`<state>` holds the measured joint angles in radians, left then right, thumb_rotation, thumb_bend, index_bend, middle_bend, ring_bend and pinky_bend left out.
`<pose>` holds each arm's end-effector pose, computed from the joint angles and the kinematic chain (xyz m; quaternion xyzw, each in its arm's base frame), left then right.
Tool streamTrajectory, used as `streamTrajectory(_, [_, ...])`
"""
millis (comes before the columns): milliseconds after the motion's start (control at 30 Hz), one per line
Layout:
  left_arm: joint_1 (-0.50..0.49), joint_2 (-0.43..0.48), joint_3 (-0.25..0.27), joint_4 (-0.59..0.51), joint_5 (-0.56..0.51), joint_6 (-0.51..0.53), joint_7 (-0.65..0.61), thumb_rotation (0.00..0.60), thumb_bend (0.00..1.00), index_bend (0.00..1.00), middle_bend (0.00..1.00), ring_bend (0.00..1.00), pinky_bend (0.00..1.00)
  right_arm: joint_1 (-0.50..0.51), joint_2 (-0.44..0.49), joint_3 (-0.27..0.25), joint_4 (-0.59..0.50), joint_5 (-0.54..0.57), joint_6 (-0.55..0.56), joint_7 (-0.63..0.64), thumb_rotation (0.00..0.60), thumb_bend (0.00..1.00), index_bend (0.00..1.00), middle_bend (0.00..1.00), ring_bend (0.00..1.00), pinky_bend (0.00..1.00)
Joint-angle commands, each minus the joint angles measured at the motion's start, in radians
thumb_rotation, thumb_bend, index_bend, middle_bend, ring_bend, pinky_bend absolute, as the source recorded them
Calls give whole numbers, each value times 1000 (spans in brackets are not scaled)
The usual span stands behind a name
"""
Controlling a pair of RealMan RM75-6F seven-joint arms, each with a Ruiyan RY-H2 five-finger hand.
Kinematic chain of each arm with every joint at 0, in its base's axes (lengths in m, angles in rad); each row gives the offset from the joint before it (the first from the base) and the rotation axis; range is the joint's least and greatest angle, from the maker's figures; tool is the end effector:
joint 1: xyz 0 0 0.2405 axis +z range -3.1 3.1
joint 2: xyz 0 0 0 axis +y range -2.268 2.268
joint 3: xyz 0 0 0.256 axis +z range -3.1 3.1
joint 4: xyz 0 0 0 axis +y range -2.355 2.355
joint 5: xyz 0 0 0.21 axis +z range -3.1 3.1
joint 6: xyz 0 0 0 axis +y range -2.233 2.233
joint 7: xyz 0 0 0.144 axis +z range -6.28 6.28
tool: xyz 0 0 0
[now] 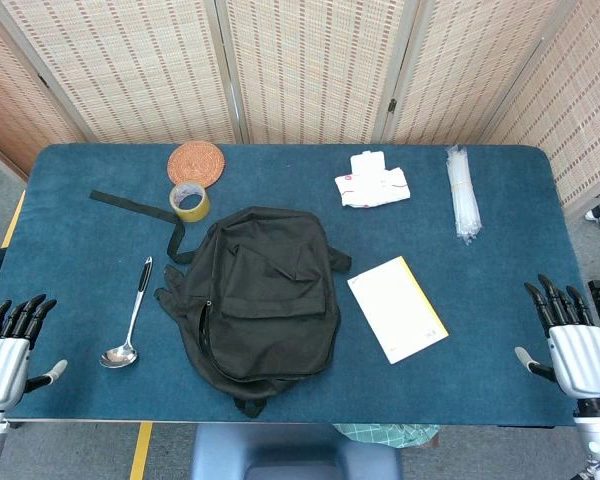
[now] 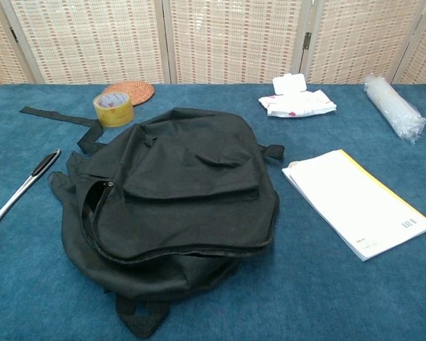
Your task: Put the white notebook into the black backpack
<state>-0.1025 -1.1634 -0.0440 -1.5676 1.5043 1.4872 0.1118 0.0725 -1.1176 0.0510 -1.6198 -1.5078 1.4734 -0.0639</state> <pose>-0.3125 0.1858 0.1481 -0.6190 -0.3489 -0.3611 0.6038 -0.3112 -0.1773 0.1570 0.6071 -0.3755 0.3676 0.5961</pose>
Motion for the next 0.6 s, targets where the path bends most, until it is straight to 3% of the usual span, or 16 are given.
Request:
streamTrajectory(33, [-4, -5, -6, -8, -10, -2, 10, 600, 217, 158, 134, 146, 11, 6, -5, 4, 6, 4, -7, 1, 600, 253, 0, 18, 111, 50])
streamTrajectory(600, [5, -9, -3, -23, 0, 22, 26, 600, 218, 162, 134, 142, 11, 32, -19, -2, 58, -10, -47, 33, 600, 252, 0, 22, 121, 72])
